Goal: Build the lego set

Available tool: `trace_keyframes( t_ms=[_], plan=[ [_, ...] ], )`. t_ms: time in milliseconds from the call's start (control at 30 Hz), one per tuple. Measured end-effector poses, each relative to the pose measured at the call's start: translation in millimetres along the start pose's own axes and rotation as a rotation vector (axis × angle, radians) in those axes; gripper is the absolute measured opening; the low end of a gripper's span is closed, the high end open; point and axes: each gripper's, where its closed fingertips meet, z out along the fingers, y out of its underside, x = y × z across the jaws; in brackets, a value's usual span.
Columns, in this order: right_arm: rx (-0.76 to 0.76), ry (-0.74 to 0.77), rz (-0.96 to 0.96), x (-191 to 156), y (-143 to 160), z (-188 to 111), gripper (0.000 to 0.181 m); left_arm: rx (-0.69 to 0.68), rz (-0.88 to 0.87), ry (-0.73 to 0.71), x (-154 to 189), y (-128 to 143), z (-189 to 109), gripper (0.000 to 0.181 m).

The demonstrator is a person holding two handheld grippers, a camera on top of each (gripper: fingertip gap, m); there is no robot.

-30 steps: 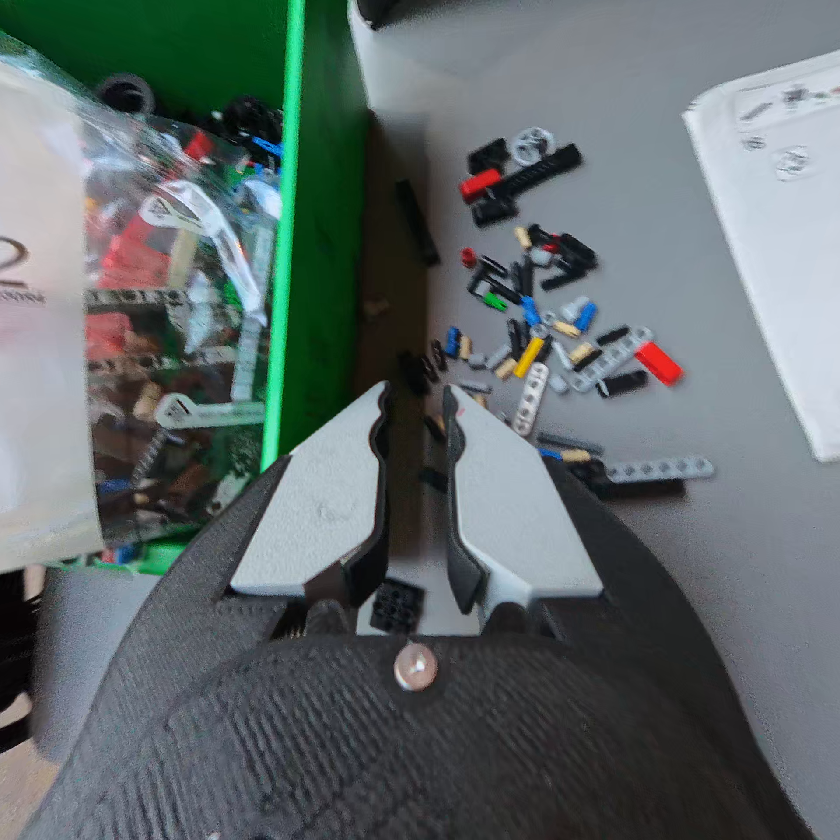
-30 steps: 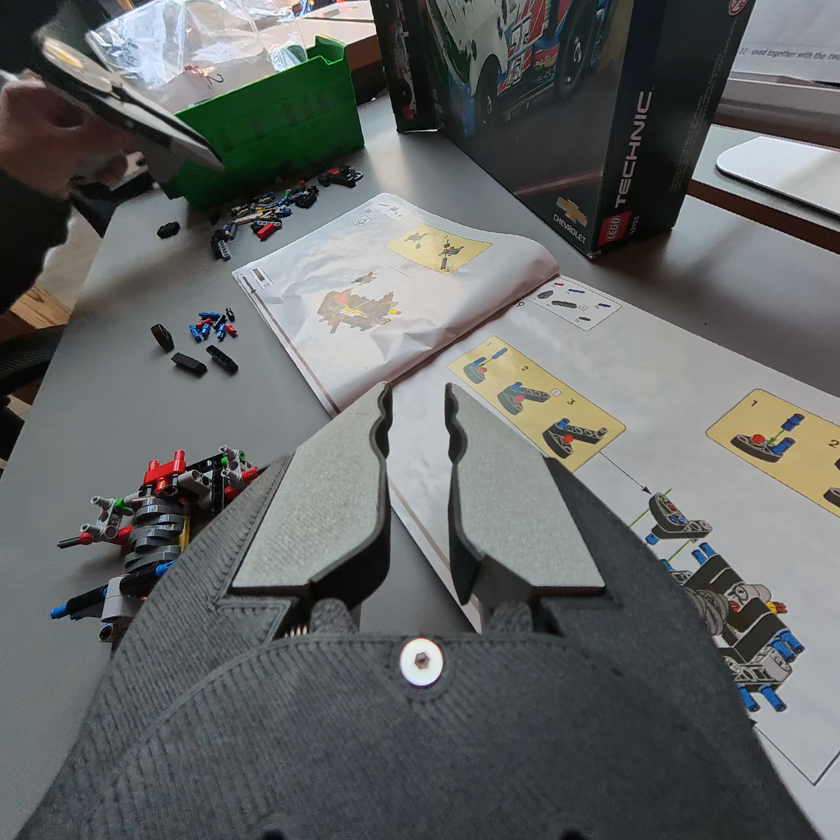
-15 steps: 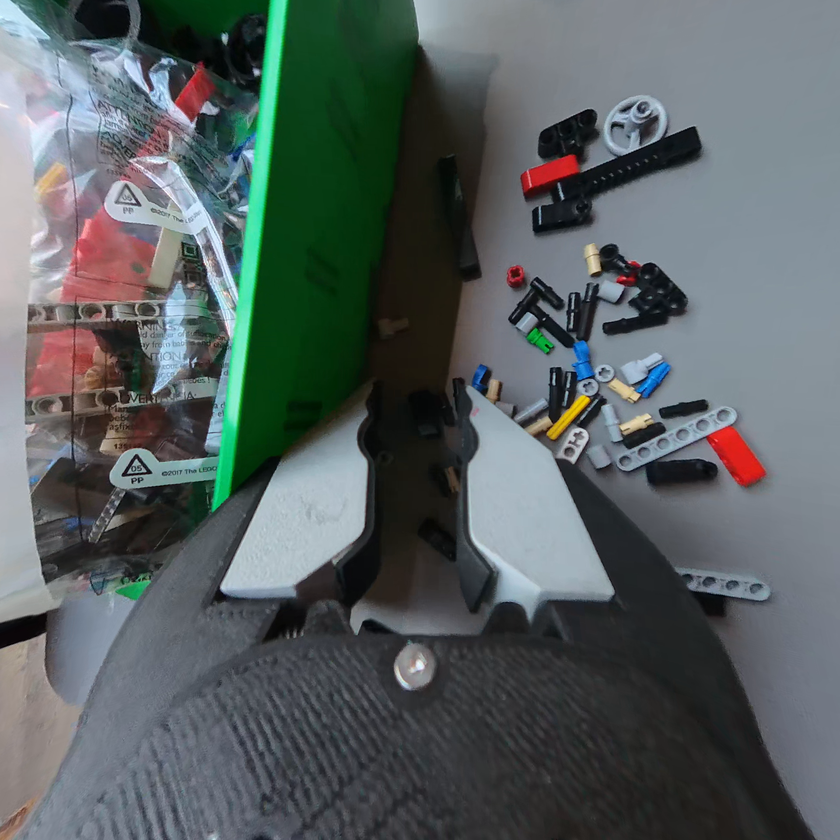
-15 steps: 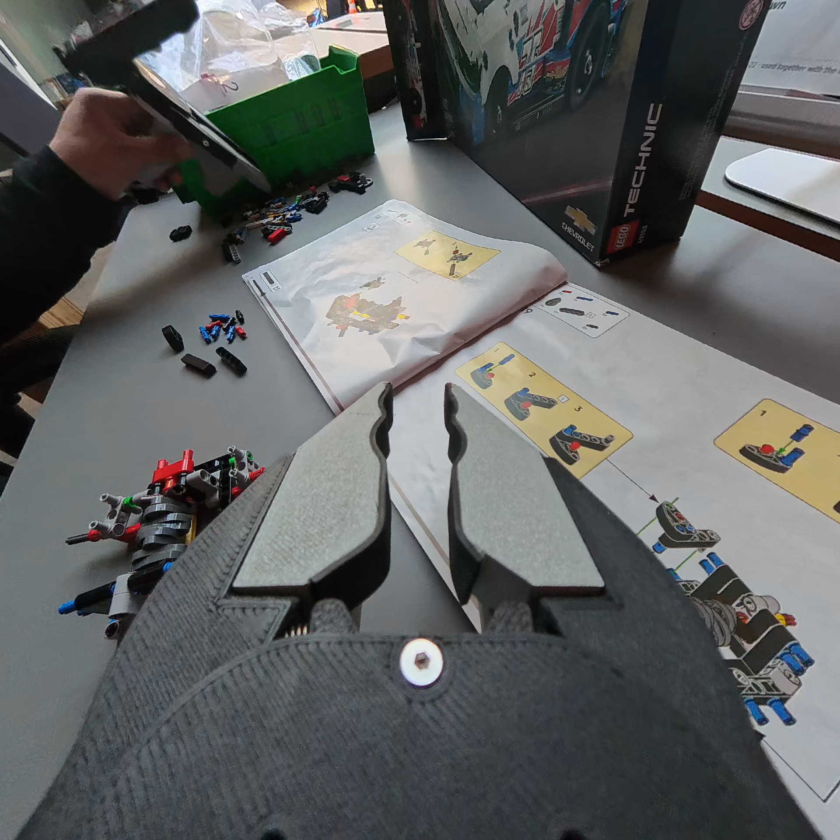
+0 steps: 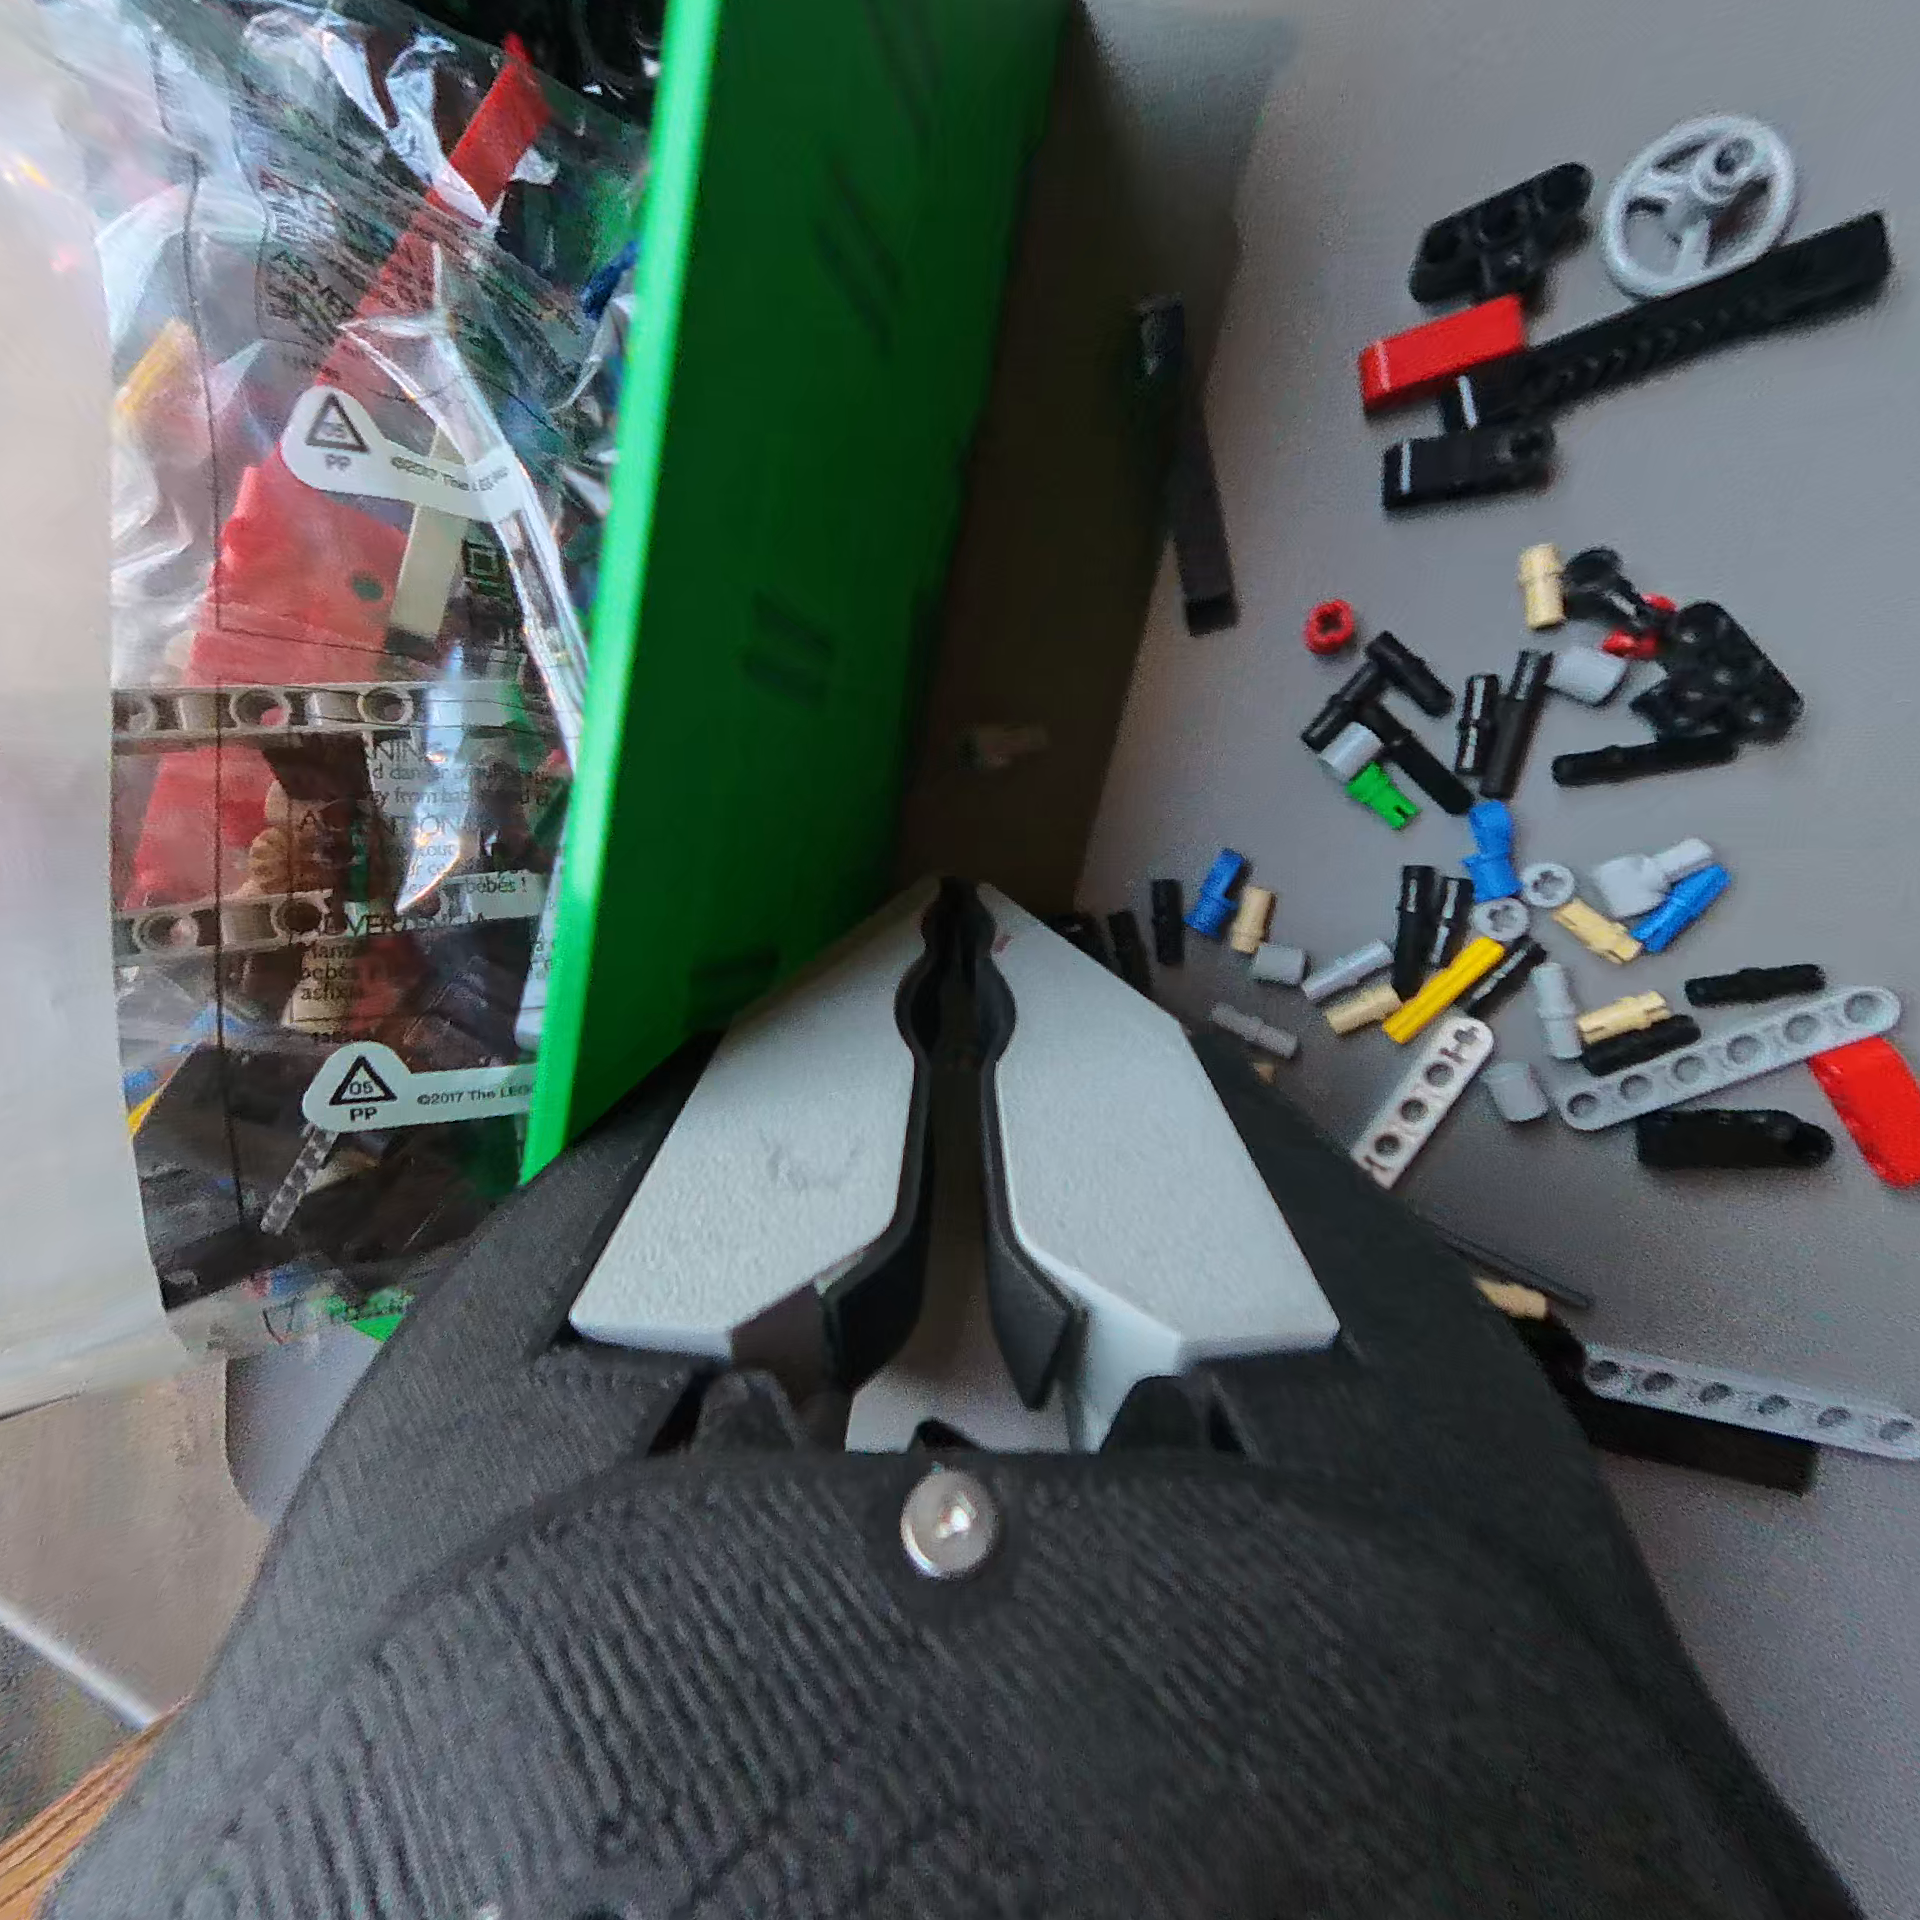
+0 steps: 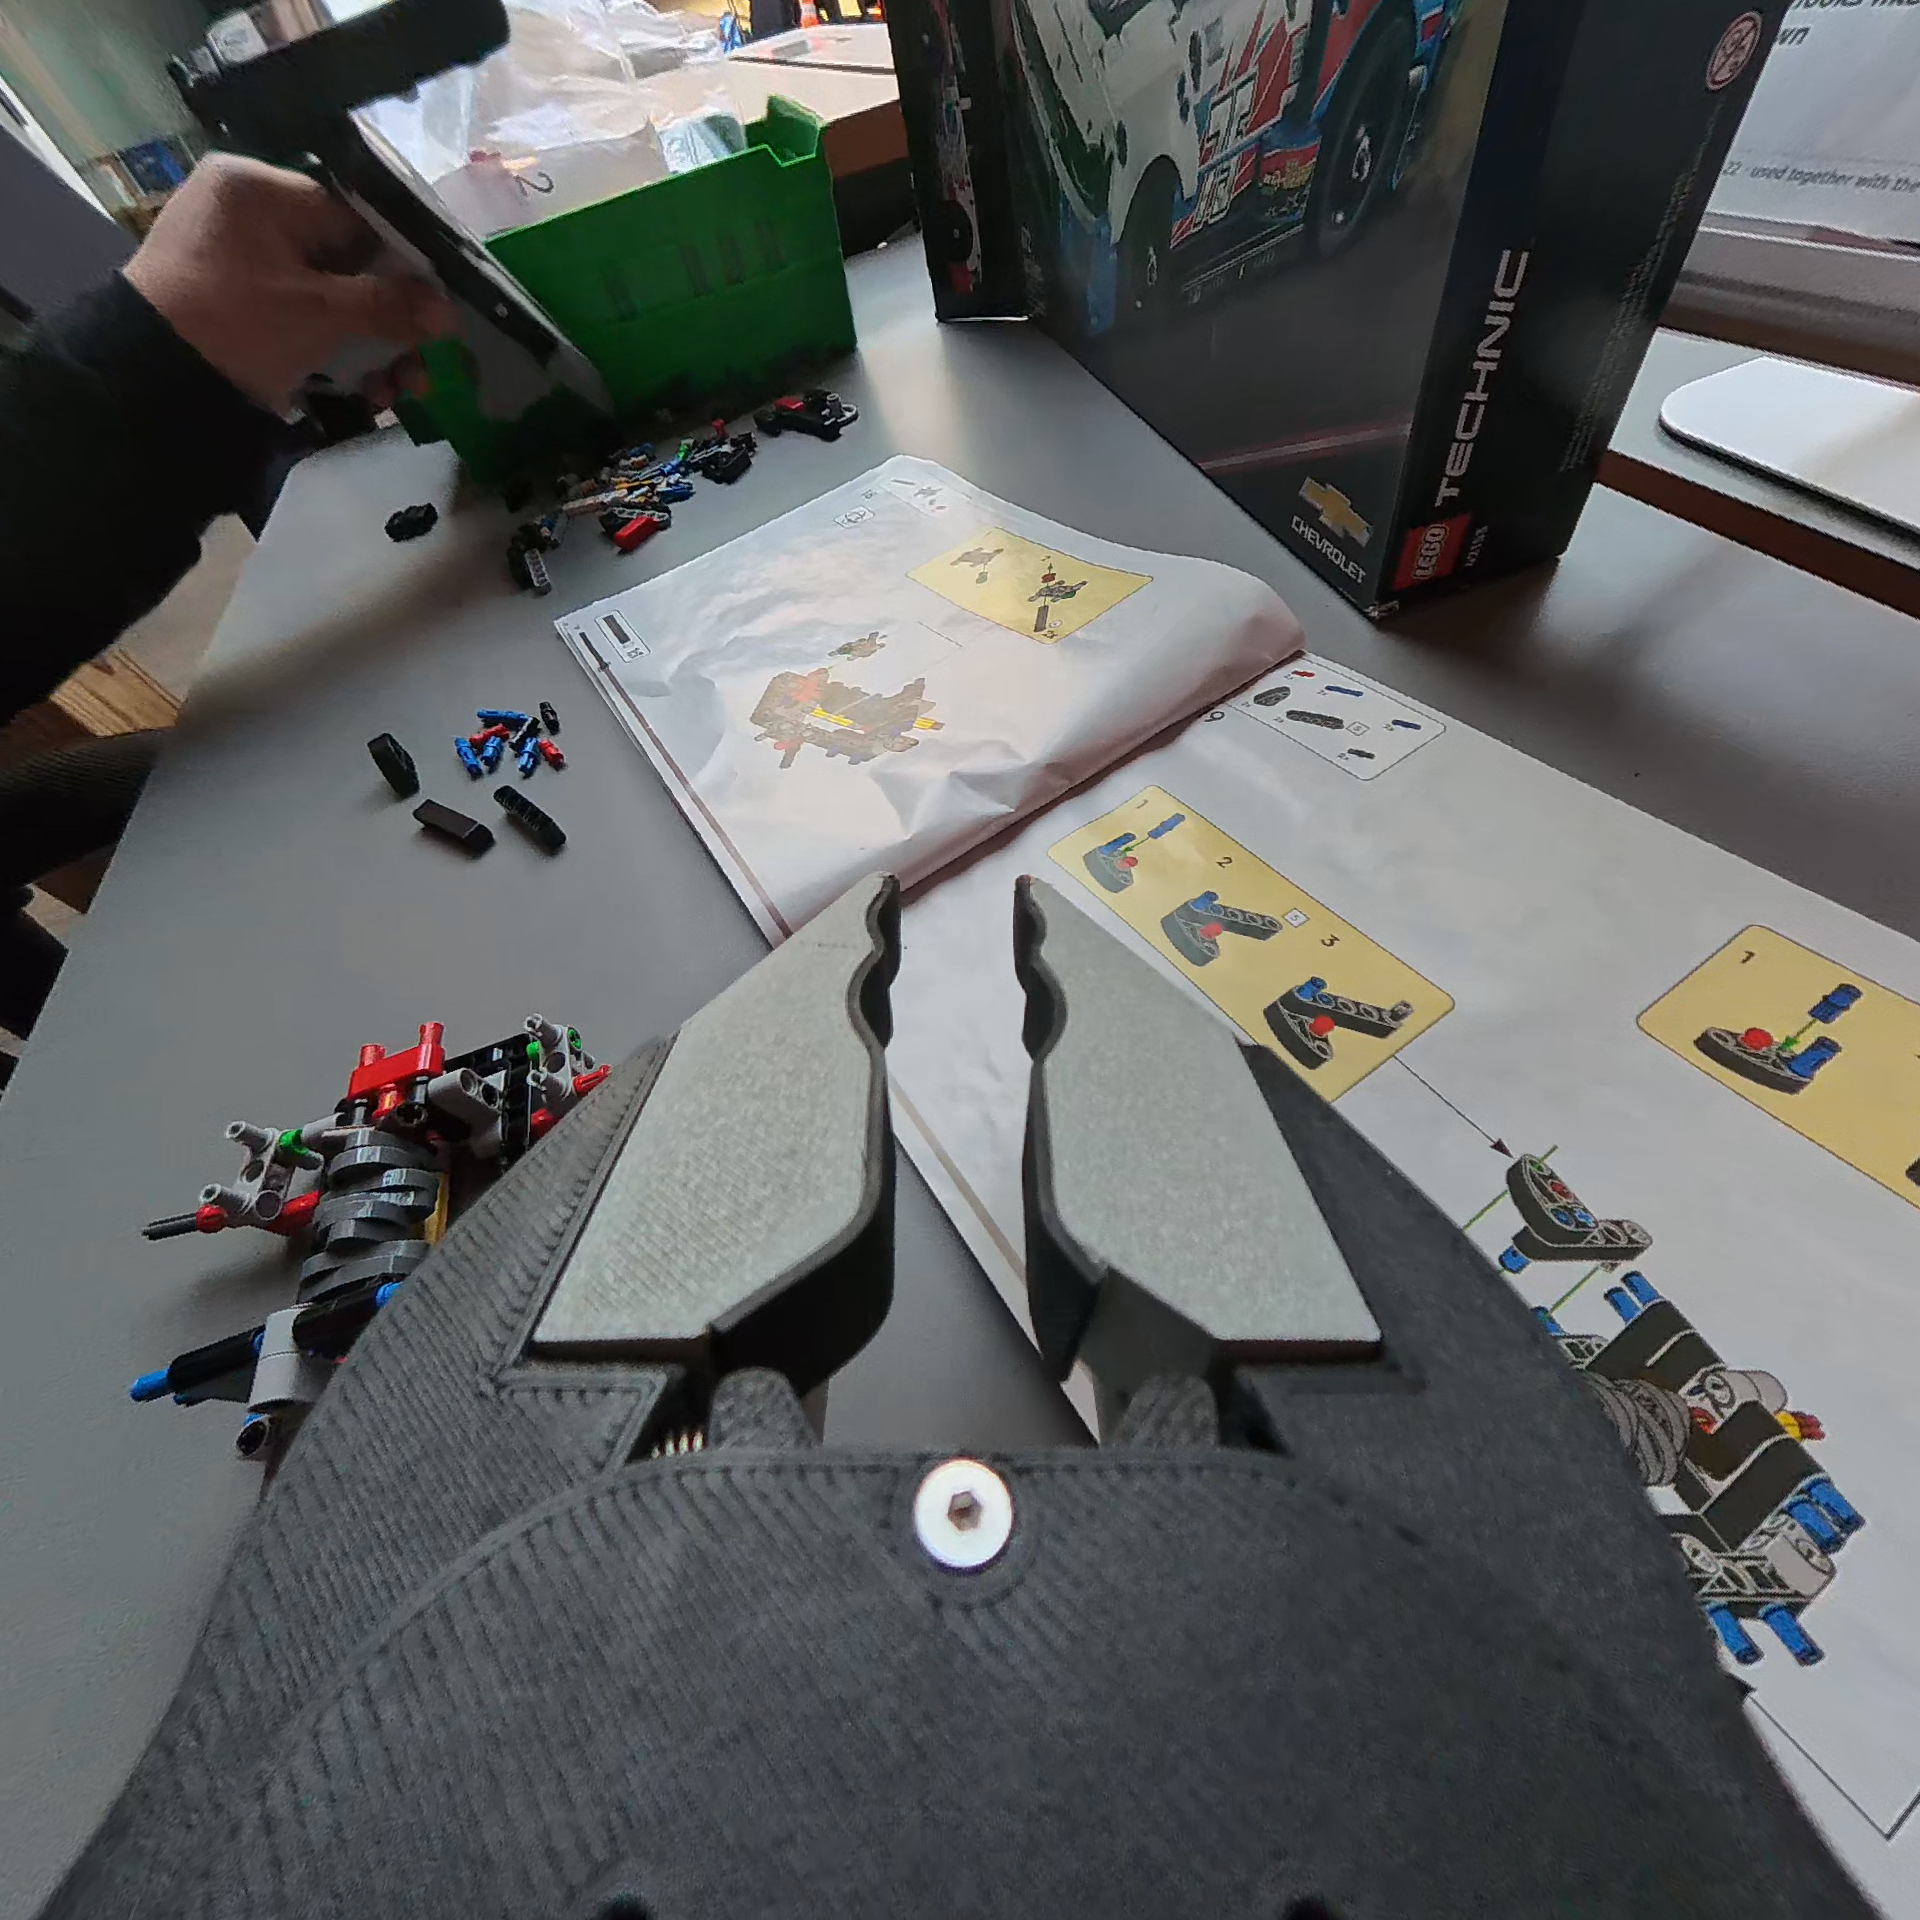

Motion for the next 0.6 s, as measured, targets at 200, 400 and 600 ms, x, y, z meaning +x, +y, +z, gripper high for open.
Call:
trace_keyframes(
  t_ms=[200,400,600],
  plan=[
    [-0.011,-0.006,0.009,1,1,1,0.019,0.002,-0.051,0.205,15,1,-8,0.033],
    [-0.001,0.004,0.008,2,0,0,0.019,-0.014,-0.044,0.203,19,7,-7,0.032],
    [-0.005,0.004,0.004,2,1,0,0.019,-0.01,-0.053,0.187,22,10,-1,0.02]
  ],
)
